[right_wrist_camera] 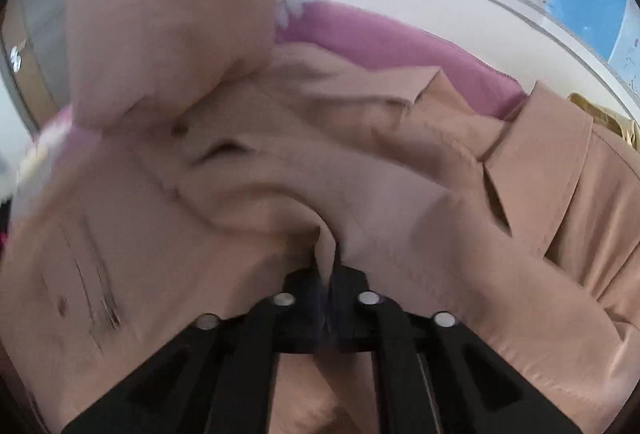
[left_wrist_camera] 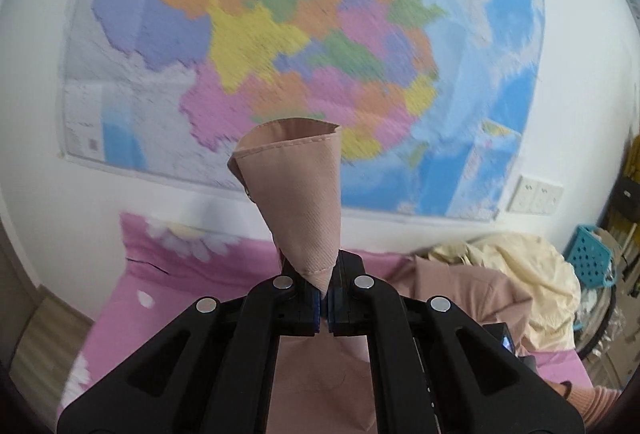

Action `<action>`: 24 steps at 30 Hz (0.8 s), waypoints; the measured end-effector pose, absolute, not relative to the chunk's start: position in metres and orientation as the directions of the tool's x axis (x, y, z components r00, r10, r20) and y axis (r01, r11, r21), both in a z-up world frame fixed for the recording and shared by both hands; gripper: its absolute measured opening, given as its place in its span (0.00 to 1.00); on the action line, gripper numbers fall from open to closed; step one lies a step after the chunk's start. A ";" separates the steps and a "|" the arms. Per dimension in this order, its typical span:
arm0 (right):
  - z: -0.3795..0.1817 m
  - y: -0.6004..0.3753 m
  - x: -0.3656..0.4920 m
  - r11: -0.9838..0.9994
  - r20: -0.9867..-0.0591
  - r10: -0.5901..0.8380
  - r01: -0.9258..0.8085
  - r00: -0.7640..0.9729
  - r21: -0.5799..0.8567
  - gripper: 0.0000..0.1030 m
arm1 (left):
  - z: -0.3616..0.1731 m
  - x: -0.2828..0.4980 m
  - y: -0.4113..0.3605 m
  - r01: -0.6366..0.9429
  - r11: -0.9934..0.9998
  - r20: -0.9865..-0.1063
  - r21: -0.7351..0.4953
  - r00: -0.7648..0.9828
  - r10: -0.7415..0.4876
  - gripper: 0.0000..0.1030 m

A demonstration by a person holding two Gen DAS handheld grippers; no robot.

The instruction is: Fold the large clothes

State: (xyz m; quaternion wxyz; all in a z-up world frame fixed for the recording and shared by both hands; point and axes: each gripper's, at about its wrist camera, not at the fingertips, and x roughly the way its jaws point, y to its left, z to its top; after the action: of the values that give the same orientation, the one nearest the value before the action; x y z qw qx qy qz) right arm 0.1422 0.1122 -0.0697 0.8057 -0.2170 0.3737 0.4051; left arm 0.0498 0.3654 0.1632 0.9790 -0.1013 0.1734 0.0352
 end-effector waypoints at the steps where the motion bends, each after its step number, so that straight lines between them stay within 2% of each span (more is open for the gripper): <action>1: -0.062 0.116 0.139 0.565 -0.777 0.511 -0.825 0.367 -0.018 0.04 | 0.167 0.049 0.368 -0.102 0.977 -0.341 -0.187 0.940 0.033 0.02; 4: -0.047 0.127 0.130 0.516 -0.743 0.581 -0.857 0.331 0.022 0.03 | 0.177 0.045 0.371 -0.101 0.979 -0.319 -0.179 0.947 0.040 0.02; 7: -0.057 0.140 0.122 0.481 -0.776 0.546 -0.876 0.314 -0.016 0.05 | 0.181 0.044 0.366 -0.078 0.981 -0.309 -0.175 0.951 0.020 0.02; 8: -0.065 0.141 0.122 0.488 -0.797 0.526 -0.873 0.298 -0.005 0.11 | 0.181 0.044 0.362 -0.066 0.982 -0.310 -0.174 0.951 0.009 0.02; 10: -0.072 0.135 0.124 0.487 -0.811 0.515 -0.873 0.277 0.011 0.34 | 0.178 0.046 0.353 -0.036 0.986 -0.316 -0.161 0.949 -0.017 0.02; 11: -0.071 0.126 0.123 0.507 -0.807 0.506 -0.862 0.303 -0.006 0.55 | 0.175 0.048 0.348 -0.020 0.987 -0.325 -0.157 0.945 -0.032 0.03; 12: -0.068 0.118 0.124 0.515 -0.797 0.514 -0.857 0.316 -0.008 0.62 | 0.171 0.051 0.342 0.004 0.987 -0.336 -0.159 0.940 -0.058 0.03; 17: -0.035 0.051 0.127 0.549 -0.727 0.614 -0.828 0.307 0.113 0.62 | 0.152 0.063 0.312 0.100 0.981 -0.374 -0.166 0.914 -0.156 0.03; 21: -0.015 -0.016 0.139 0.617 -0.661 0.677 -0.740 0.325 0.268 0.62 | 0.132 0.079 0.277 0.197 0.960 -0.412 -0.201 0.872 -0.265 0.03; 24: -0.007 -0.056 0.144 0.665 -0.636 0.671 -0.688 0.381 0.290 0.63 | 0.103 0.100 0.232 0.290 0.930 -0.475 -0.228 0.800 -0.366 0.03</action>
State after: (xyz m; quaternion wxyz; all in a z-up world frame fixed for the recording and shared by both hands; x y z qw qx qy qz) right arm 0.1437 -0.0557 -0.0065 0.8309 -0.0110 0.3771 0.4090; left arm 0.0997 0.2320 0.1033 0.9460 -0.0720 0.2644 -0.1733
